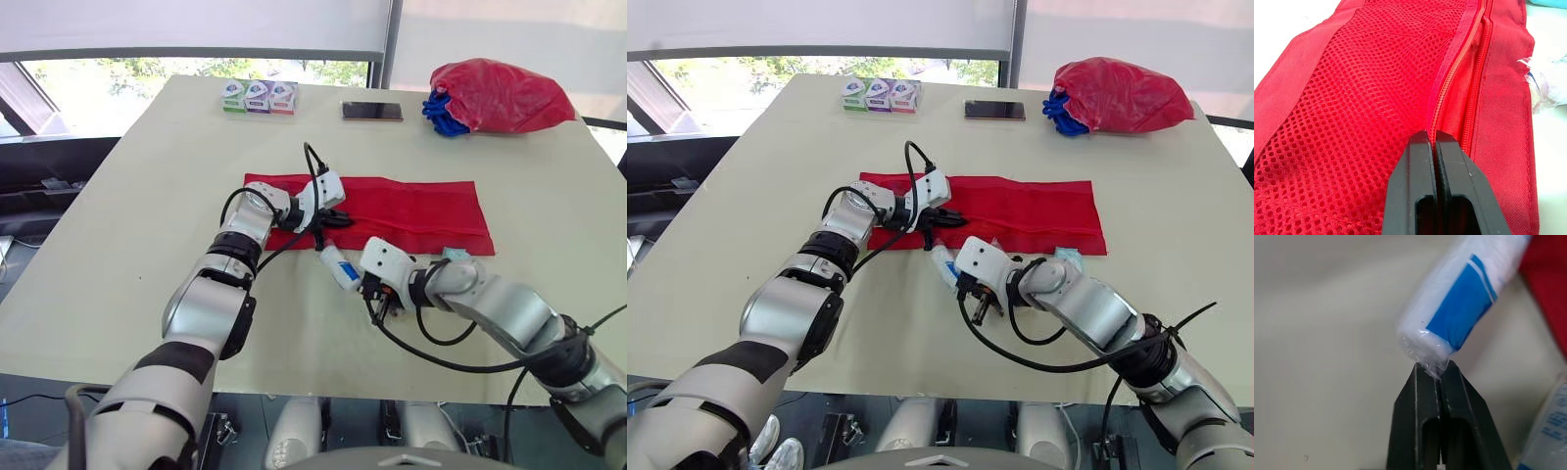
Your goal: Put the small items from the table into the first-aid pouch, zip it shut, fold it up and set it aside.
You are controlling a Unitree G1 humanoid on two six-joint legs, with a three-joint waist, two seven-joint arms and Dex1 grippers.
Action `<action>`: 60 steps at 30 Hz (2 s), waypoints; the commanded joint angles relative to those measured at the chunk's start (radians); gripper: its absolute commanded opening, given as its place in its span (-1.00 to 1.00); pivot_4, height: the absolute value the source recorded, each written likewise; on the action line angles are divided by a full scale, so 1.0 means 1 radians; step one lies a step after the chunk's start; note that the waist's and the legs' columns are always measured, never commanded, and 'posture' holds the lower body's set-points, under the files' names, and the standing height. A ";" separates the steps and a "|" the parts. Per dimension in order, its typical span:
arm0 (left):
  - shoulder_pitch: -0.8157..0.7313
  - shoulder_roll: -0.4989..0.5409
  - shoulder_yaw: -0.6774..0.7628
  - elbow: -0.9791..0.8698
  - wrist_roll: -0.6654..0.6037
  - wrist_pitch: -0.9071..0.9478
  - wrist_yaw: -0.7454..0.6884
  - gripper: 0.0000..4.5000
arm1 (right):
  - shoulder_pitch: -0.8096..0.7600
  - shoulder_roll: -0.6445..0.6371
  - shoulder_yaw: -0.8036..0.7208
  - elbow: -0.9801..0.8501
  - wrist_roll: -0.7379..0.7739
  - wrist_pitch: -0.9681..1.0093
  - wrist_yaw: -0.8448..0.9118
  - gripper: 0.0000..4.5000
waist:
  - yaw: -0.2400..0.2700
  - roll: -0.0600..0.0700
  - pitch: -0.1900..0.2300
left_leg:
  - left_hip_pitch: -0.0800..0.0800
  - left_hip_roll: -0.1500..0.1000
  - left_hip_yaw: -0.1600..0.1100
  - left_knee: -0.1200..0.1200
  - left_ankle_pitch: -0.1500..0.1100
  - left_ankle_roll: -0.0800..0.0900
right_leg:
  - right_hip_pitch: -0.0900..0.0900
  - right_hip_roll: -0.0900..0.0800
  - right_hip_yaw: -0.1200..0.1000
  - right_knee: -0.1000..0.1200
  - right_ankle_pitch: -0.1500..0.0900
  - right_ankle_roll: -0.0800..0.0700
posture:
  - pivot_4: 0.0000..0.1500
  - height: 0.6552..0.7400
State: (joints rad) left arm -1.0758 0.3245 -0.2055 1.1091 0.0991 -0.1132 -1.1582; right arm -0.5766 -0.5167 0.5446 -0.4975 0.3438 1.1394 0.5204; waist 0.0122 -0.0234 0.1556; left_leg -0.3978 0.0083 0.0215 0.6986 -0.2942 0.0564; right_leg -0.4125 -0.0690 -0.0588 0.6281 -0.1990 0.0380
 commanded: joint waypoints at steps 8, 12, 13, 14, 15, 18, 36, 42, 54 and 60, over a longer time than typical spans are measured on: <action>-0.015 0.005 0.005 -0.009 0.006 -0.004 0.002 -1.00 | 0.024 0.031 -0.145 -0.089 0.074 0.093 0.008 -0.98 | 0.000 0.000 0.000 | 0.000 0.000 0.000 0.000 0.000 0.000 | 0.000 0.000 0.000 0.000 0.000 0.000 | 1.00 1.00; -0.018 0.006 0.005 -0.004 0.007 -0.006 0.001 -1.00 | 0.031 0.003 -0.153 -0.109 0.095 0.110 0.026 -0.98 | 0.000 0.000 0.000 | 0.000 0.000 0.000 0.000 0.000 0.000 | 0.000 0.000 0.000 0.000 0.000 0.000 | 1.00 1.00; -0.018 0.005 0.005 -0.002 0.008 -0.006 0.001 -1.00 | 0.032 -0.007 -0.145 -0.111 0.095 0.110 0.030 -0.98 | 0.001 0.000 0.000 | 0.000 0.000 0.000 0.000 0.000 0.000 | 0.000 0.000 0.000 0.000 0.000 0.000 | 1.00 1.00; -0.018 0.005 0.005 -0.001 0.009 -0.007 0.001 -1.00 | 0.033 -0.014 -0.139 -0.111 0.094 0.110 0.032 -0.98 | 0.000 0.000 0.000 | 0.000 0.000 0.000 0.000 0.000 0.000 | 0.000 0.000 0.000 0.000 0.000 0.000 | 1.00 1.00; -0.018 0.004 0.005 0.000 0.011 -0.007 0.001 -1.00 | 0.036 -0.023 -0.126 -0.110 0.091 0.106 0.034 -0.88 | 0.000 0.000 0.000 | 0.000 0.000 0.000 0.000 0.000 0.000 | 0.000 0.000 0.000 0.000 0.000 0.000 | 1.00 1.00; -0.019 0.004 0.006 0.003 0.016 -0.009 0.000 -1.00 | 0.045 -0.037 -0.098 -0.107 0.080 0.096 0.030 -0.39 | 0.000 0.000 0.000 | 0.000 0.000 0.000 0.000 0.000 0.000 | 0.000 0.000 0.000 0.000 0.000 0.000 | 1.00 1.00; -0.026 0.016 0.006 0.014 0.025 -0.016 0.001 -1.00 | 0.006 0.078 -0.106 -0.043 0.056 0.138 -0.034 0.91 | -0.001 0.000 0.000 | 0.000 0.000 0.000 0.000 0.000 0.000 | 0.000 0.000 0.000 0.000 0.000 0.000 | 1.00 1.00; -0.027 0.012 0.006 0.018 0.027 -0.019 0.004 -1.00 | 0.012 0.186 -0.148 -0.012 0.047 0.211 -0.112 0.99 | -0.001 0.000 0.000 | 0.000 0.000 0.000 0.000 0.000 0.000 | 0.000 0.000 0.000 0.000 0.000 0.000 | 1.00 1.00; -0.029 0.011 0.008 0.022 0.030 -0.022 0.007 -1.00 | 0.021 0.245 -0.175 0.027 0.020 0.225 -0.182 -0.11 | -0.002 0.000 0.000 | 0.000 0.000 0.000 0.000 0.000 0.000 | 0.000 0.000 0.000 0.000 0.000 0.000 | 1.00 1.00; -0.031 0.008 0.017 0.020 0.024 -0.027 0.008 -1.00 | 0.044 0.304 -0.270 0.000 0.049 0.275 -0.199 -0.99 | -0.001 0.000 0.000 | 0.000 0.000 0.000 0.000 0.000 0.000 | 0.000 0.000 0.000 0.000 0.000 0.000 | 1.00 1.00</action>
State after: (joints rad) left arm -1.0762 0.3280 -0.2053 1.1303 0.1318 -0.1198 -1.1520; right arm -0.5388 -0.2399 0.3368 -0.4582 0.3776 1.3975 0.3386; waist 0.0107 -0.0232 0.1557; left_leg -0.3978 0.0083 0.0210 0.6984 -0.2943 0.0565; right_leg -0.4128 -0.0688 -0.0589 0.6284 -0.1991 0.0380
